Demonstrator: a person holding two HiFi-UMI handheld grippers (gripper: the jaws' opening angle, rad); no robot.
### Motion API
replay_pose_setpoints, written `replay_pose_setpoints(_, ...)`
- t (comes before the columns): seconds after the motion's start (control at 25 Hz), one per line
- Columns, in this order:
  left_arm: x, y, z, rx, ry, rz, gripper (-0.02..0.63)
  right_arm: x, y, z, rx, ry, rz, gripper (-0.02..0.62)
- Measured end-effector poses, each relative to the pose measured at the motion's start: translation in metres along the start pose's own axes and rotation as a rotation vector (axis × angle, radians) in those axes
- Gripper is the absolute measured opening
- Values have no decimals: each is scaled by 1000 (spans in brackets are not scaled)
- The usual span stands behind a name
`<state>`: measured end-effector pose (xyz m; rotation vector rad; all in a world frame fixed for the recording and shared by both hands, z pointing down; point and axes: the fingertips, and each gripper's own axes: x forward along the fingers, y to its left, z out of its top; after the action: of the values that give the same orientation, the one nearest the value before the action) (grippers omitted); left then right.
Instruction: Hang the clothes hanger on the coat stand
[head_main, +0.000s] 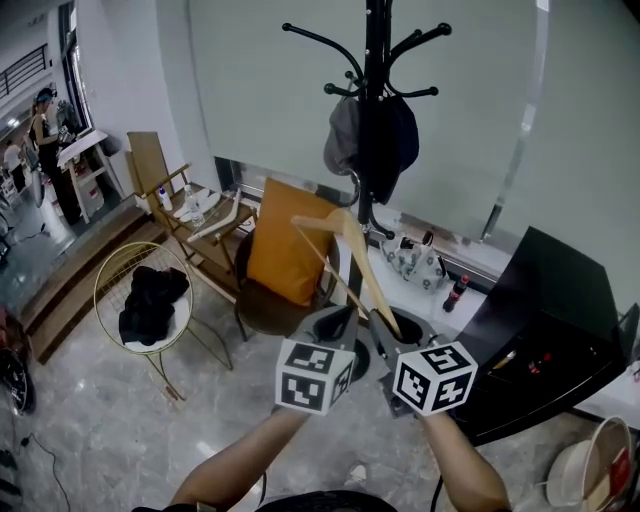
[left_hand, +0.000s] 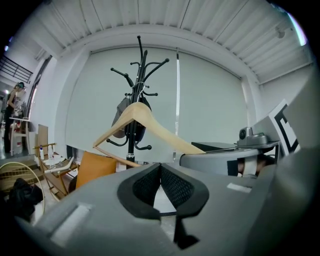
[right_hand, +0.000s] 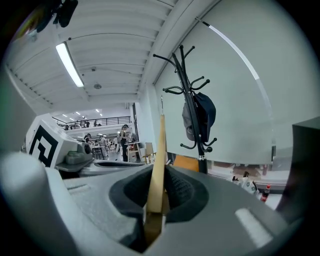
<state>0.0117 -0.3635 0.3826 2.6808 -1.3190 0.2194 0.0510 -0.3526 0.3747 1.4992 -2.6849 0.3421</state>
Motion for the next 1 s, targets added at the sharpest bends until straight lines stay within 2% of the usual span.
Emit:
replay_pose_setpoints(0.28,43,-9,12,3,-1,56,5,8,-46,14,-4,-8,58,51)
replay_pose_setpoints(0.6,68,-14,25,7,-7,111,5,9,-75,32,-21,-26,108,51)
replay_pose_setpoints(1.0,87,-5,45,22,-26,100,5,30,-87,60,-29,-67,128,51)
